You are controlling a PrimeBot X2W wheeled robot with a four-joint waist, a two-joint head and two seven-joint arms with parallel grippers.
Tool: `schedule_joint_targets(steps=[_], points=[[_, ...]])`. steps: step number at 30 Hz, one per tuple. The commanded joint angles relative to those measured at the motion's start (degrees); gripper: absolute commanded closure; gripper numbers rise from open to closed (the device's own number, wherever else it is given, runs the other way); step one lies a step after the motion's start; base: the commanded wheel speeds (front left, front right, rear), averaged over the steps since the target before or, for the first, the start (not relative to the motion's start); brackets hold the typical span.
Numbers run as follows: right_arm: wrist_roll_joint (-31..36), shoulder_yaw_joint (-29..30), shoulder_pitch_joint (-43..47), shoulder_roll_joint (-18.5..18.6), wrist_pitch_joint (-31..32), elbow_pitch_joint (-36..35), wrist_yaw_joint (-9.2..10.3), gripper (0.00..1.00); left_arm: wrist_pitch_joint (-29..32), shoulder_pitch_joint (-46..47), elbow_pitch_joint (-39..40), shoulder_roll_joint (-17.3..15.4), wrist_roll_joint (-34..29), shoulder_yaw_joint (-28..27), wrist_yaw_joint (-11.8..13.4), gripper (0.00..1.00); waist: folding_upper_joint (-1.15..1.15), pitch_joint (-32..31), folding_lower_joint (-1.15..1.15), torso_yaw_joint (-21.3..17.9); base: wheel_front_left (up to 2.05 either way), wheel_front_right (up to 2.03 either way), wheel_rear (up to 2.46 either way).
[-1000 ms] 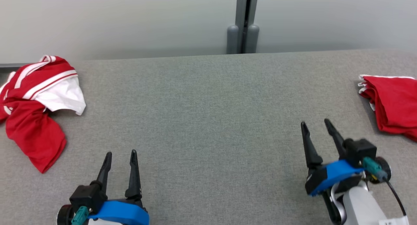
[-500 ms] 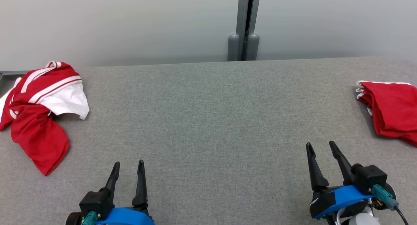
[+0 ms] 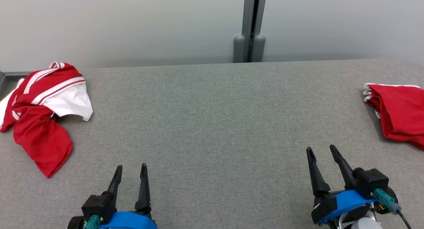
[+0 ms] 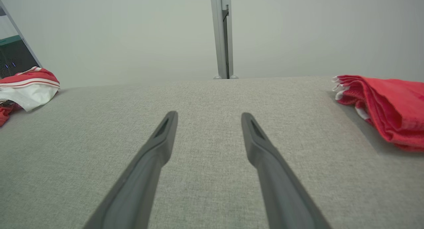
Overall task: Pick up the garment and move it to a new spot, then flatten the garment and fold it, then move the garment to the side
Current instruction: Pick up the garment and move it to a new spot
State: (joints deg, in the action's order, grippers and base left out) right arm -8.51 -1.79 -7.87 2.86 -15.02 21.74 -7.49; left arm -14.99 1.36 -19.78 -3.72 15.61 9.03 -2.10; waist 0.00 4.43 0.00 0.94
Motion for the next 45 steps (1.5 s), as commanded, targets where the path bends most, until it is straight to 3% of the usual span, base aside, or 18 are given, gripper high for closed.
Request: schedule_joint_targets(steps=[1, 8, 13, 26, 33, 45], points=[[-0.06, -0.09, 0.44, 0.06, -0.22, 0.02, 0.00, 0.00, -0.28, 0.65, -0.05, -0.04, -0.35, -0.24, -0.19, 0.00, 0.00, -0.01, 0.00, 0.03, 0.00, 0.00, 0.00], [0.03, -0.21, 0.54, 0.06, -0.22, 0.03, 0.00, 0.00, -0.28, 0.72, 0.14, 0.08, -0.60, -0.38, -0.35, 0.00, 0.00, 0.10, 0.00, 0.39, 0.00, 0.00, 0.00], [1.35, 0.81, 0.10, 0.06, -0.22, -0.20, 0.00, 0.00, -0.29, 1.42, 0.53, 0.22, -0.84, 0.02, -0.38, 0.00, 0.00, 0.39, 0.00, 2.96, 0.00, 0.00, 0.00], [1.64, 0.18, -0.48, 0.08, -0.21, 0.18, 0.00, 0.00, -0.28, 0.76, 1.86, 0.49, -1.07, -0.78, 0.19, 0.00, 0.00, 0.00, 0.00, 21.49, 0.00, 0.00, 0.00], [1.06, -1.66, 0.07, 0.09, -0.22, 0.96, 0.00, 0.00, -0.26, -0.32, 2.73, 0.35, -1.10, -2.08, 0.34, 0.00, 0.00, -1.09, 0.00, 28.45, 0.00, 0.00, 0.00], [2.02, -3.17, -2.07, 0.10, -0.22, 0.96, 0.00, 0.00, -0.26, -1.17, 4.46, 0.40, -1.22, -3.10, 0.49, 0.00, 0.00, 0.26, 0.00, 29.35, 0.00, 0.00, 0.00]])
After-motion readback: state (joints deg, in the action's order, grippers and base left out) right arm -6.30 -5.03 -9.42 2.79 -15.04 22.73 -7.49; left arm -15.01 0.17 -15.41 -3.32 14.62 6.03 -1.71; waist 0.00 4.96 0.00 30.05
